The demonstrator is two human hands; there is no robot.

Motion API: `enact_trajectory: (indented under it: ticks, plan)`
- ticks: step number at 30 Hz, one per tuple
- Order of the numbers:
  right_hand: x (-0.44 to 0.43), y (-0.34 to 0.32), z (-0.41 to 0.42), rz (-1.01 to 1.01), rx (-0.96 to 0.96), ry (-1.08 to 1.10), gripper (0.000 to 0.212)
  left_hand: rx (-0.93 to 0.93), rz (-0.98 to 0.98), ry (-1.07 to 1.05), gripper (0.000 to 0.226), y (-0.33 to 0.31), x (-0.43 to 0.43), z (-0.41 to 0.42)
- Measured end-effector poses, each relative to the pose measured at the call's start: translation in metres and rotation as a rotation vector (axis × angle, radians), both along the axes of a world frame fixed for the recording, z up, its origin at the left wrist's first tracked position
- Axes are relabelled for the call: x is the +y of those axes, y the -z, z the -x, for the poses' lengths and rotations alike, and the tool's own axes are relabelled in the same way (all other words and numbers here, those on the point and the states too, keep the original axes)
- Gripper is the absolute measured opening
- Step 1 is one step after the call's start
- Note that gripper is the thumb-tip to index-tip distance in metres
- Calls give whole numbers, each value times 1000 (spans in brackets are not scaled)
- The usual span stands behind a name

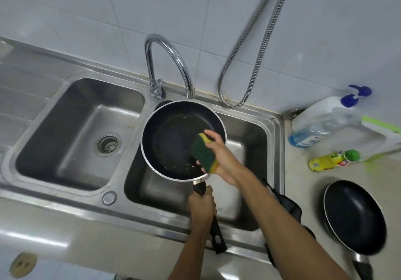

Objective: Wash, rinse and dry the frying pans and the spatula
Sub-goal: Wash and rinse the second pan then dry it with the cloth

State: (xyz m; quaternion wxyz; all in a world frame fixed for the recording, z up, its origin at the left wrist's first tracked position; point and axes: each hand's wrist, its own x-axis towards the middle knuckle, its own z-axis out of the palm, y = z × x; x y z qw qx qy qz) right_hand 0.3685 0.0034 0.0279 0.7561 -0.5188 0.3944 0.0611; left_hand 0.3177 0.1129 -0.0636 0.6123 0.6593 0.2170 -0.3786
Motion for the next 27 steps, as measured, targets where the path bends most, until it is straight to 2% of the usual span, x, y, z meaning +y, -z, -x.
enact_trajectory:
  ticks: [2, 4, 7, 10, 12, 16, 27]
  plan:
    - [-25, -2, 25, -78, -22, 166, 38, 30, 22, 15, 27, 0, 4, 0]
    - [-41, 2, 40, -19, 41, 271, 33, 22, 12, 20, 25, -2, 3, -1]
    - [-52, 17, 48, 216, 233, 325, 24, 6, 2, 35, 24, -6, 9, -2]
    - [-53, 39, 44, 579, 312, 249, 41, -48, -15, 46, 30, -7, 21, -6]
    - [-51, 53, 40, 737, 359, 225, 47, -85, -37, 66, 33, -8, 29, -11]
    - [-44, 64, 35, 796, 473, 241, 51, -131, -51, 89, 30, -18, 48, -15]
    - [-36, 65, 48, 765, 451, 200, 45, -133, -46, 131, 36, -30, 63, -4]
